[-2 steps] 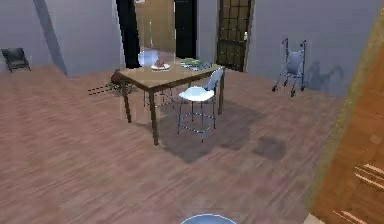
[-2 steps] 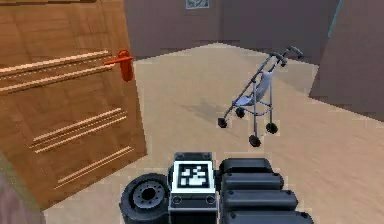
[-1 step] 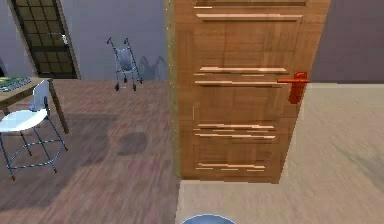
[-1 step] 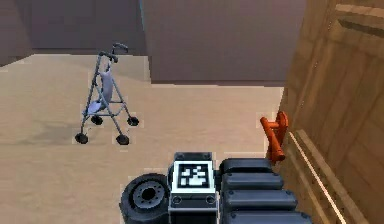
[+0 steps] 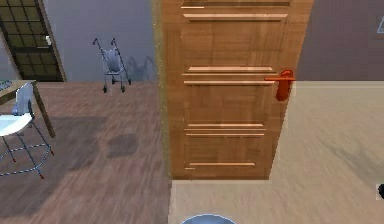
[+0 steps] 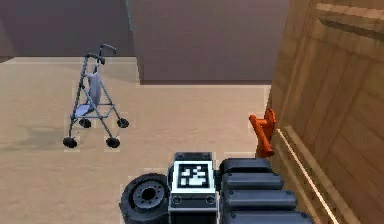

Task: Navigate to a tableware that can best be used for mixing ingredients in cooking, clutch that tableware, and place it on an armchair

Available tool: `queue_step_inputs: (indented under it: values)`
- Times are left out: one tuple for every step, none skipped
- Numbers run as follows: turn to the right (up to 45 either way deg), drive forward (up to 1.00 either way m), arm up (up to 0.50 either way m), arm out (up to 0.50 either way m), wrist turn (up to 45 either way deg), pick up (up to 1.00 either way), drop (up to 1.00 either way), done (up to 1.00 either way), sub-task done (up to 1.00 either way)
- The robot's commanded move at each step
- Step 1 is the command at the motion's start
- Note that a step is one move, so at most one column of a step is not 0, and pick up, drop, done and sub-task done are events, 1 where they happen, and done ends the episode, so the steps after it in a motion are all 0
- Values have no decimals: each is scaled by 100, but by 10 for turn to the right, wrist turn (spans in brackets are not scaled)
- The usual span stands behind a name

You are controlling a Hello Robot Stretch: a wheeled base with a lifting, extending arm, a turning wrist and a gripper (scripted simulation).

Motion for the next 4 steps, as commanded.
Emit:
queue_step_inputs:
  values:
    - [0,30,0,0,0,0,0,0,0]
    - [-450,0,0,0,0,0,0,0,0]
    - [-420,0,0,0,0,0,0,0,0]
    - [0,35,0,0,0,0,0,0,0]
